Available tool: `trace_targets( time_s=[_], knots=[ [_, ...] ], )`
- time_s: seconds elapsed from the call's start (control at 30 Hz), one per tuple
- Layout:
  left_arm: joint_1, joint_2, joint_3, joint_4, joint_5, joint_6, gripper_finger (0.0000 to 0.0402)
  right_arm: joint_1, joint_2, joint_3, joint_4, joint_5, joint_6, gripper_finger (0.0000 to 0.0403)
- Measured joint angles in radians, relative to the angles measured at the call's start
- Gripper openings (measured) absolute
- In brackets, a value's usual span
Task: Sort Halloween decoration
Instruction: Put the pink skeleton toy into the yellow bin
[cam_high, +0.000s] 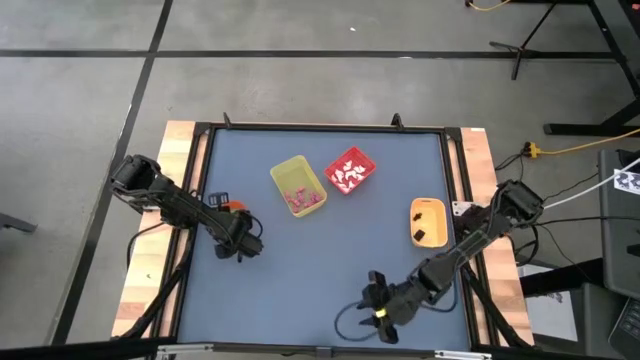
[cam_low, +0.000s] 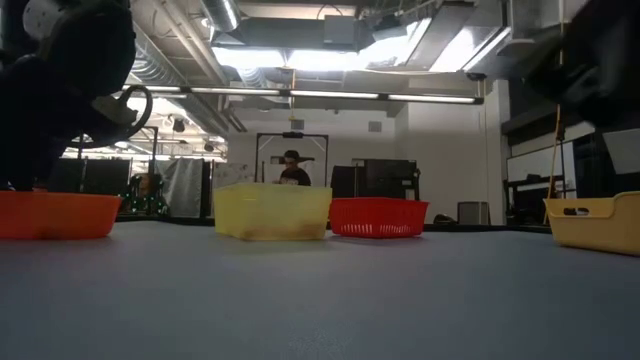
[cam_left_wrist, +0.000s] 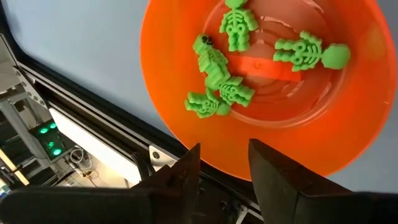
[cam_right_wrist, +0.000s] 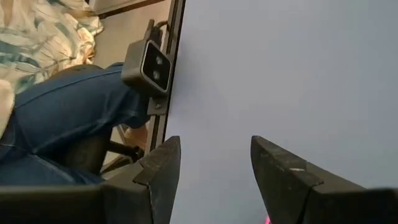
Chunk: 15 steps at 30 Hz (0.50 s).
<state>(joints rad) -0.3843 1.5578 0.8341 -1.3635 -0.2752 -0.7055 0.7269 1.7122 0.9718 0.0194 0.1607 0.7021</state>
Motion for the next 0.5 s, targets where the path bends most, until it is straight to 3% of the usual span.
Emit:
trace_targets(
  time_s=[0.37,0.5],
  knots=[
    [0.000,0.000,0.000,0.026,0.000,-0.002,0.0119,0.159,0.010,0.000,-0.041,0.310,0.034,0.0195],
    [0.000,0.000,0.000,0.033,0.000,-0.002,0.0119,0.194,0.035,0.000,-0.054,0.376,0.034,0.0195]
  ],
)
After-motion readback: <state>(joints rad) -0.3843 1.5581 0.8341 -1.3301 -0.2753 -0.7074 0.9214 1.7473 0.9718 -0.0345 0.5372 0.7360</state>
